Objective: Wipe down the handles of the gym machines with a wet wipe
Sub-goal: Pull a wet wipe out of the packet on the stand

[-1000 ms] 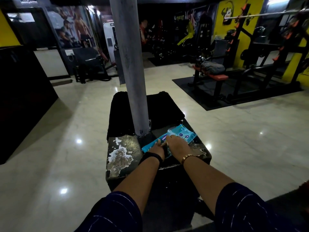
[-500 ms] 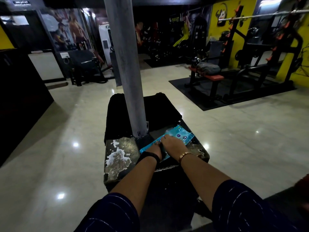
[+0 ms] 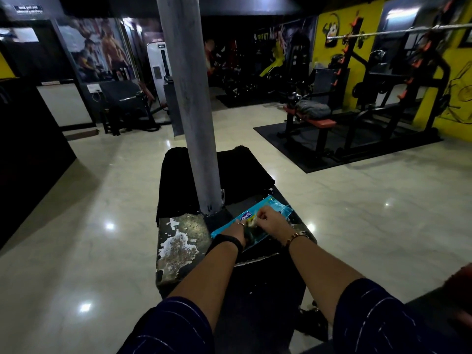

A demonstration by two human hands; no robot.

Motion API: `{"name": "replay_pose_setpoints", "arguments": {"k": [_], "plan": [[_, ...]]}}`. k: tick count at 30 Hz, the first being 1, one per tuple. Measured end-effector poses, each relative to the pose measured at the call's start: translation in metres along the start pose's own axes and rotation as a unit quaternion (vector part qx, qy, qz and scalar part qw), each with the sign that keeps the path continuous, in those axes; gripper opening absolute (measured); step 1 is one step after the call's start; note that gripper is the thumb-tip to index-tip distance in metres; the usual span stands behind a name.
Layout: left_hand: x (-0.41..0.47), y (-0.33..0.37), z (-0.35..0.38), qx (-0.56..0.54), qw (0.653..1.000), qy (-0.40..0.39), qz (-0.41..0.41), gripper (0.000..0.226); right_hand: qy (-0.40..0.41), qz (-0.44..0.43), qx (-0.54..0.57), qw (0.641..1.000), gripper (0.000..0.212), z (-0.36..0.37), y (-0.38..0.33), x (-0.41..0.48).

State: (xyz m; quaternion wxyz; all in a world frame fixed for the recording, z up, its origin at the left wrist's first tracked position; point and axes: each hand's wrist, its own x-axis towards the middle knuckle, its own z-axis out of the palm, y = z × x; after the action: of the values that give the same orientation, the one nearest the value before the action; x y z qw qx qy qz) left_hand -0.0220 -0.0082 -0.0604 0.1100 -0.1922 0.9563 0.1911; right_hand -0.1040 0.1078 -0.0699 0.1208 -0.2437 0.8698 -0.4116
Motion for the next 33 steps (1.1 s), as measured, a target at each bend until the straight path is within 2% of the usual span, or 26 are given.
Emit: {"name": "replay_pose_setpoints", "arguments": {"k": [2, 5, 10, 13, 14, 15, 17, 20, 24, 28, 31, 33], "plan": [[0.0, 0.001, 0.001, -0.002, 1.0, -0.001, 0.015, 0.053, -0.046, -0.044, -0.072, 0.995, 0.026, -0.002, -0.002, -0.001], [0.002, -0.001, 0.003, -0.01, 1.0, -0.001, 0.007, 0.05, -0.09, -0.077, -0.174, 0.977, 0.021, 0.003, -0.006, 0.0], [-0.003, 0.001, 0.003, -0.021, 1.0, 0.003, -0.005, 0.055, -0.044, -0.068, -0.177, 0.981, 0.022, 0.0, -0.01, -0.004], [-0.003, -0.001, 0.004, -0.018, 1.0, 0.009, -0.006, 0.056, 0.024, -0.03, -0.059, 0.998, 0.019, 0.003, -0.008, -0.005], [-0.002, -0.001, 0.004, -0.023, 1.0, 0.006, -0.001, 0.054, 0.039, -0.014, 0.009, 0.999, 0.025, 0.003, -0.007, -0.006], [-0.001, -0.003, 0.005, -0.028, 1.0, 0.009, 0.003, 0.053, 0.048, 0.006, 0.084, 0.995, 0.031, 0.004, -0.005, -0.007], [0.003, -0.006, 0.007, -0.021, 1.0, 0.012, -0.004, 0.051, 0.068, 0.032, 0.217, 0.973, 0.028, 0.005, -0.004, -0.009], [0.004, -0.008, 0.008, -0.003, 1.0, 0.013, -0.001, 0.055, 0.142, 0.057, 0.292, 0.944, 0.012, 0.002, -0.006, -0.005], [0.005, -0.006, 0.005, -0.007, 1.0, -0.009, -0.002, 0.057, 0.052, 0.05, 0.358, 0.931, 0.023, 0.003, -0.009, -0.009], [0.009, -0.006, -0.003, -0.013, 1.0, 0.0, -0.028, 0.047, -0.013, 0.029, 0.283, 0.959, 0.021, 0.015, -0.011, -0.01], [0.006, -0.007, 0.001, -0.055, 0.998, 0.005, -0.004, 0.057, -0.051, -0.009, 0.17, 0.984, 0.025, 0.021, -0.008, -0.004], [0.011, -0.008, 0.006, -0.069, 0.998, 0.002, -0.004, 0.071, -0.066, -0.019, 0.18, 0.981, 0.032, 0.018, -0.011, -0.006]]}}
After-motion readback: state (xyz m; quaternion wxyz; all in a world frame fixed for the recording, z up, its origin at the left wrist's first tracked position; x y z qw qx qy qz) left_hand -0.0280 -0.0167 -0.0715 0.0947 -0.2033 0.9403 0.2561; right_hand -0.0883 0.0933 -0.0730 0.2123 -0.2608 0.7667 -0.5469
